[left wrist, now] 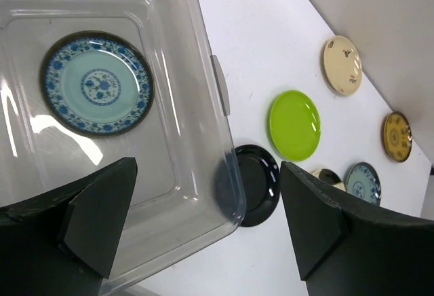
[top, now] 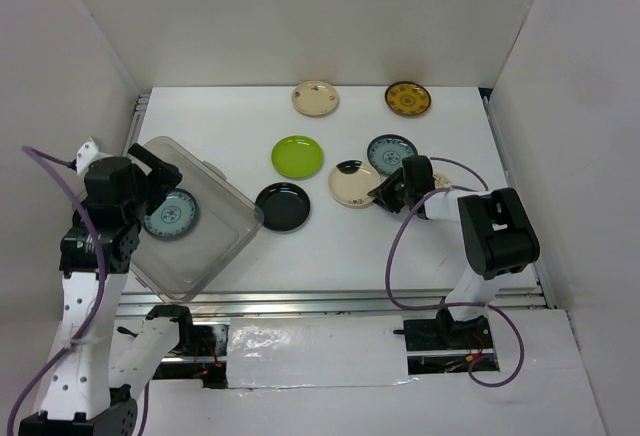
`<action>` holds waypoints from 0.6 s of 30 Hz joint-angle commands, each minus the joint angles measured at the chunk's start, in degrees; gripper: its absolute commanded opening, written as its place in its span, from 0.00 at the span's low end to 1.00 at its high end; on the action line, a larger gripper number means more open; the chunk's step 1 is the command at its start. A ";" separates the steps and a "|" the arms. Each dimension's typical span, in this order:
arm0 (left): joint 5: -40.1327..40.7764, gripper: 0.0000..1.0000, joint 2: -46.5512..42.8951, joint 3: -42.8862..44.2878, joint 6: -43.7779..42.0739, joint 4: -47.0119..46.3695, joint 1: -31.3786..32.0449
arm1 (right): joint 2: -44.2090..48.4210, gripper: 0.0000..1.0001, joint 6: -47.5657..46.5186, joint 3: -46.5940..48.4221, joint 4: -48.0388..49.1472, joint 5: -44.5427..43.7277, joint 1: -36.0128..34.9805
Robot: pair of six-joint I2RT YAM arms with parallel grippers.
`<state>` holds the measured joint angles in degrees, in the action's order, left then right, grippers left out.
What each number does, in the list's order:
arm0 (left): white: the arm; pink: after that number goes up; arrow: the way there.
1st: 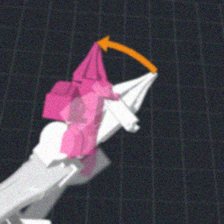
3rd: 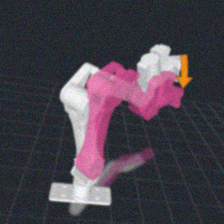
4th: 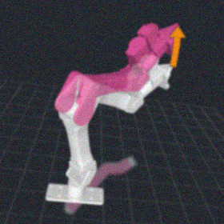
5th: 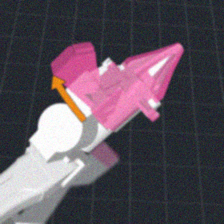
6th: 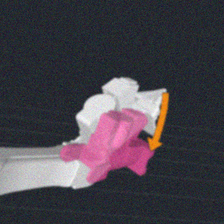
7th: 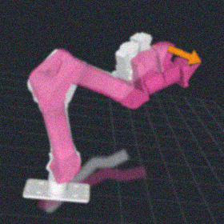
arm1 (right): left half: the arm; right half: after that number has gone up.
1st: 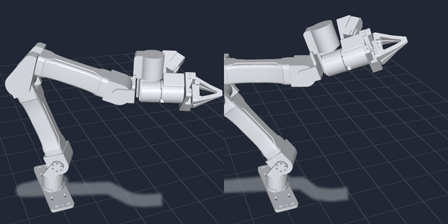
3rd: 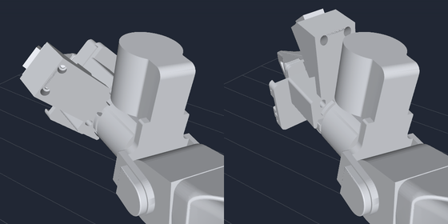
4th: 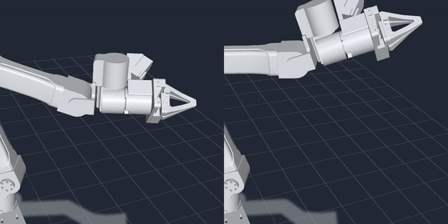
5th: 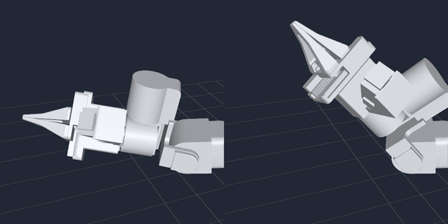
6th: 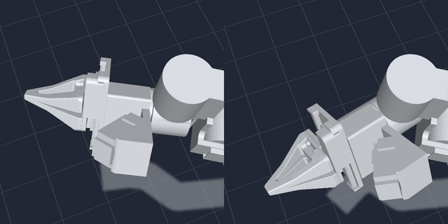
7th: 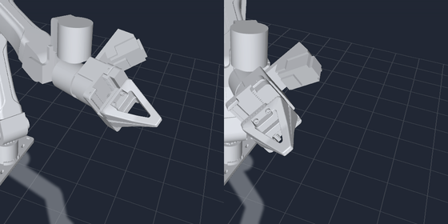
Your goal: Place the plates into the plastic bin on the countertop
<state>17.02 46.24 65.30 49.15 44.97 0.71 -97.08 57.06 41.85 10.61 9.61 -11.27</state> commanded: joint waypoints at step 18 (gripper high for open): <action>-36.61 0.99 16.94 6.68 -16.45 -10.33 16.94 | 32.64 0.00 -8.53 5.26 -25.82 -13.25 -15.00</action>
<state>-11.25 60.88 68.86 35.42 41.36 14.20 -70.57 52.69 45.45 -10.92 -3.64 -23.66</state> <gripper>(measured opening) 0.993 0.029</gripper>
